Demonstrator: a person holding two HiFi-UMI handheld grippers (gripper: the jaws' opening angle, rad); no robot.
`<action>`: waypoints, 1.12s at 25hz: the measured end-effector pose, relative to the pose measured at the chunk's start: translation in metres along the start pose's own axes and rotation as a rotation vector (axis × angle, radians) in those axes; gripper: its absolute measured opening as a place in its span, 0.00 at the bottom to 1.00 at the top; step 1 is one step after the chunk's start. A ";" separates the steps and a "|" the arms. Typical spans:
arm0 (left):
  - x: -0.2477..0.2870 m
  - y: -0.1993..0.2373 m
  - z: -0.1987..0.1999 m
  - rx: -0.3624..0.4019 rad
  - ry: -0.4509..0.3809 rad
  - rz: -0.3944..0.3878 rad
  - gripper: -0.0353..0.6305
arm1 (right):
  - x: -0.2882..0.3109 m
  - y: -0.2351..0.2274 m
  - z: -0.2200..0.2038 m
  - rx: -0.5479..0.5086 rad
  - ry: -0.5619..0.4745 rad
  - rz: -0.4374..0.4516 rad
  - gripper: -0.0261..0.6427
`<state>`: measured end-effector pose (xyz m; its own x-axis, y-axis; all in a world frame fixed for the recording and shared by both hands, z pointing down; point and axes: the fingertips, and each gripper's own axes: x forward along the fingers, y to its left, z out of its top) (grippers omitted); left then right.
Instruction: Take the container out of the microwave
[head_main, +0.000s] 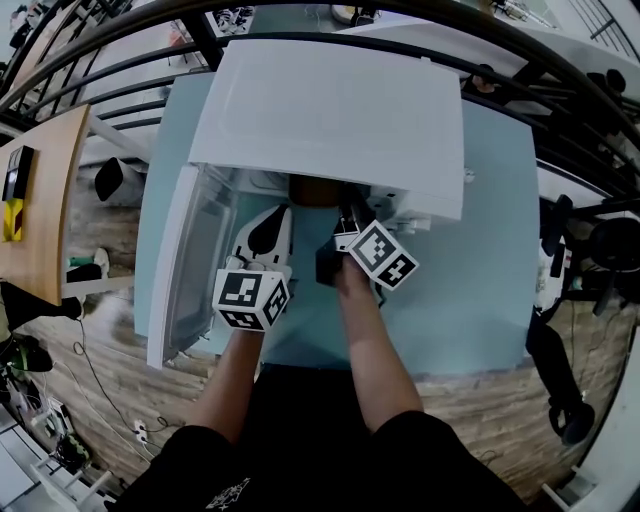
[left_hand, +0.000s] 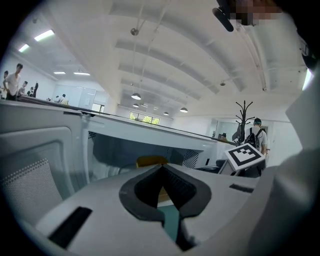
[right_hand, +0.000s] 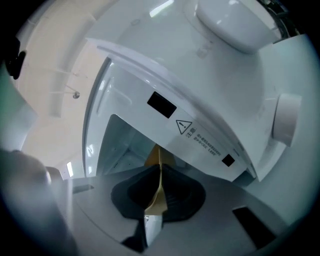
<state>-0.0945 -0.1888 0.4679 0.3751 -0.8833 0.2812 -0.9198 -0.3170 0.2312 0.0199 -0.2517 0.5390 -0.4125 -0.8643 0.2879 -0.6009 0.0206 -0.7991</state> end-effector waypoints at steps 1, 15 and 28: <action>-0.002 -0.001 0.000 0.000 -0.001 0.004 0.06 | -0.002 0.001 -0.001 -0.002 0.006 0.004 0.07; -0.027 -0.021 -0.002 -0.005 -0.019 0.065 0.06 | -0.028 0.008 -0.009 -0.023 0.076 0.061 0.07; -0.051 -0.033 -0.011 -0.017 -0.030 0.121 0.06 | -0.048 0.007 -0.022 -0.041 0.141 0.096 0.06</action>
<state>-0.0824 -0.1295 0.4563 0.2577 -0.9248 0.2799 -0.9559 -0.2019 0.2131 0.0205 -0.1988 0.5314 -0.5597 -0.7782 0.2848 -0.5806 0.1230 -0.8049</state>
